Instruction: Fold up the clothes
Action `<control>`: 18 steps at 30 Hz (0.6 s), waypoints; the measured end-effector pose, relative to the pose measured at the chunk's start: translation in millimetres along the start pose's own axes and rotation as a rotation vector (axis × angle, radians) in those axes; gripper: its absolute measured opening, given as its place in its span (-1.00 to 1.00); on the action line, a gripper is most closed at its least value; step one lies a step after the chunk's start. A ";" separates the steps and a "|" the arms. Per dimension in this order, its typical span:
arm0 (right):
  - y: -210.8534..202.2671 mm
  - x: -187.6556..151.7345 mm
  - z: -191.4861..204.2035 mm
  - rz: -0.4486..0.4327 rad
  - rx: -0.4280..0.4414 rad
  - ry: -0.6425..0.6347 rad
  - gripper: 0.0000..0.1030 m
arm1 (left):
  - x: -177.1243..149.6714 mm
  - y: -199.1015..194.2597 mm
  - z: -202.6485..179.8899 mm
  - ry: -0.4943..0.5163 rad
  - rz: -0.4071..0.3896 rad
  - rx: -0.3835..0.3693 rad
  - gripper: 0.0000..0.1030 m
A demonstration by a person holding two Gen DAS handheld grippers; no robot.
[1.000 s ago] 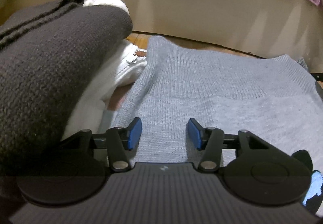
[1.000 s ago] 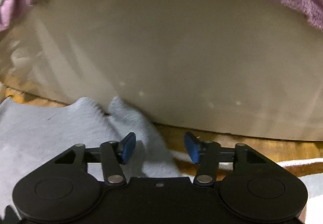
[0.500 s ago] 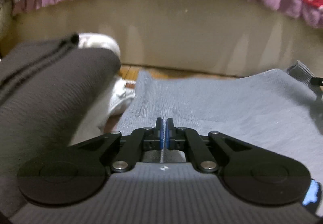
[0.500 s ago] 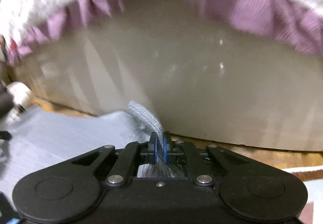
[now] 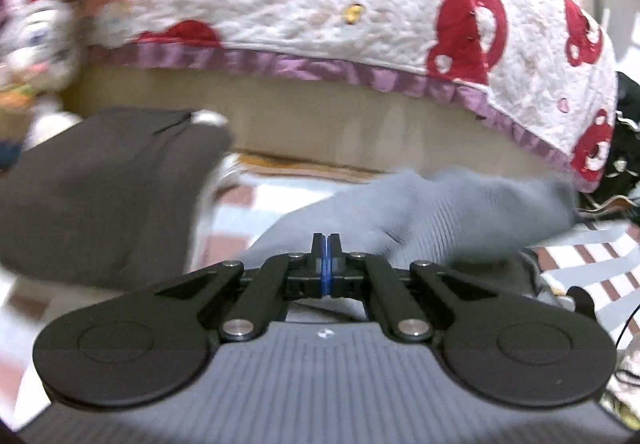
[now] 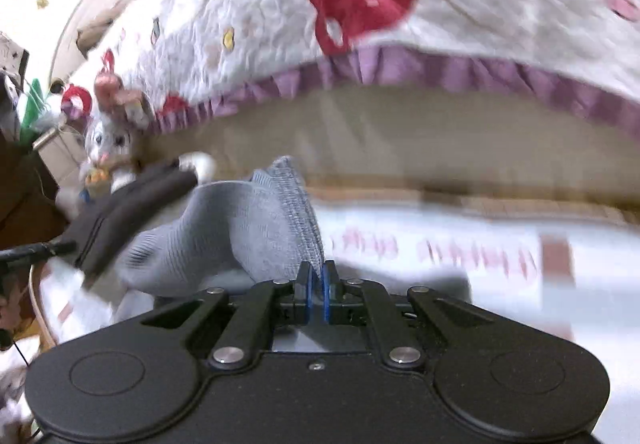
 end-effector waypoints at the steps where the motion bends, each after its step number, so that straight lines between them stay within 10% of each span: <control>1: -6.4 -20.5 -2.4 0.072 -0.031 0.079 -0.91 | -15.1 -4.6 0.9 0.005 0.034 0.014 -1.00; 8: 0.1 -97.7 -18.9 0.185 -0.158 0.276 -0.79 | -62.9 13.1 -5.1 0.010 0.177 -0.010 -0.89; 10: 10.8 -97.1 -15.9 0.181 -0.161 0.283 -0.56 | -52.9 26.9 -20.0 0.031 0.158 -0.035 -0.79; 12: 21.6 -96.6 -12.9 0.176 -0.164 0.291 0.08 | -44.9 41.4 -37.4 0.052 0.159 -0.048 -0.55; 18: 53.7 -95.0 -4.0 0.162 -0.174 0.314 0.14 | -12.8 90.6 -95.6 0.155 0.109 -0.030 -0.06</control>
Point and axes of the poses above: each gripper's, at about its wrist camera, not at the fingertips, and y roughly the way its jaws point, z to its left, x to its top, the point moved 7 cm from there along y, roughly the way its jaws point, and after that the axes turned 10 degrees about z, right-handed, at the moved point
